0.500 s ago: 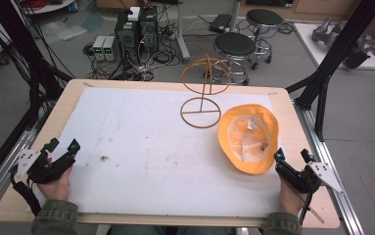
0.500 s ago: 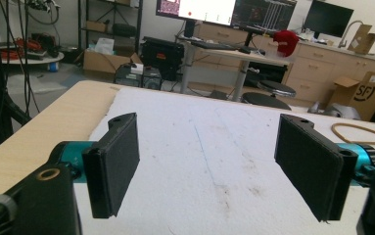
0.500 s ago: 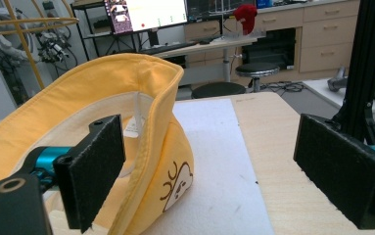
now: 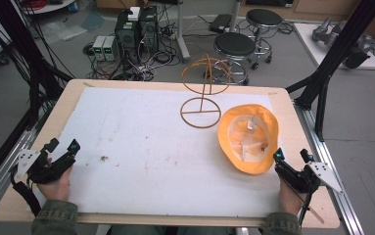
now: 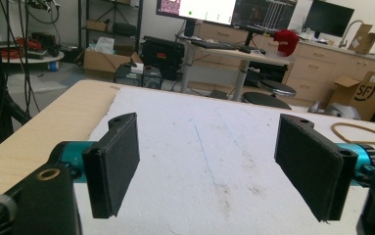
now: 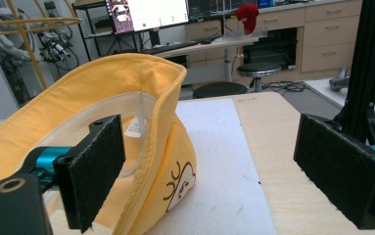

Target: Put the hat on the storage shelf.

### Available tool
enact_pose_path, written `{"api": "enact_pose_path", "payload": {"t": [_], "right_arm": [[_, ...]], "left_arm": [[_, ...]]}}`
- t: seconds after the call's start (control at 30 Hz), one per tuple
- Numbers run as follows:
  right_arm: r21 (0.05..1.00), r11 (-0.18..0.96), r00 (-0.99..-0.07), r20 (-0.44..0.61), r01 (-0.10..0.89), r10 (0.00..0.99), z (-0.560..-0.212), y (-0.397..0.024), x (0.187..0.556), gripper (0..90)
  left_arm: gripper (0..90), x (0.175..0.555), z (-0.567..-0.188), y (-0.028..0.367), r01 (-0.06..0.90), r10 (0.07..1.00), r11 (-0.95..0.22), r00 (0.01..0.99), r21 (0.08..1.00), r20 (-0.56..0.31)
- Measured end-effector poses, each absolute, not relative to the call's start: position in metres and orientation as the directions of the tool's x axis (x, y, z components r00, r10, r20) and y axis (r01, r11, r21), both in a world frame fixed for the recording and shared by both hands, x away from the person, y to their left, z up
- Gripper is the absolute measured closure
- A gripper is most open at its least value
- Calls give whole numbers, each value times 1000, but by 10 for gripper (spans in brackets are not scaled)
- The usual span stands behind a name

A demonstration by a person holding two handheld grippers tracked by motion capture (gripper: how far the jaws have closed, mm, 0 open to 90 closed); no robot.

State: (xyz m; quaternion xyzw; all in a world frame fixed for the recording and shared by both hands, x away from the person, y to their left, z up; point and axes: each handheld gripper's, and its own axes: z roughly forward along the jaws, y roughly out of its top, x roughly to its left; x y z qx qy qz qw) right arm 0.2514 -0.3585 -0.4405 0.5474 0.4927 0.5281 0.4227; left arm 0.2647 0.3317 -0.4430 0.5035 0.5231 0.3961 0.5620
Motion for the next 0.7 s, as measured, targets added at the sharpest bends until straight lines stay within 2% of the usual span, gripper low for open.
{"api": "enact_pose_path", "payload": {"t": [0.7], "right_arm": [[984, -158, -48, 162, 87, 986, -440, -358, 251, 107]], "left_arm": [[253, 266, -444, 332, 88, 970, 184, 143, 979, -195]]}}
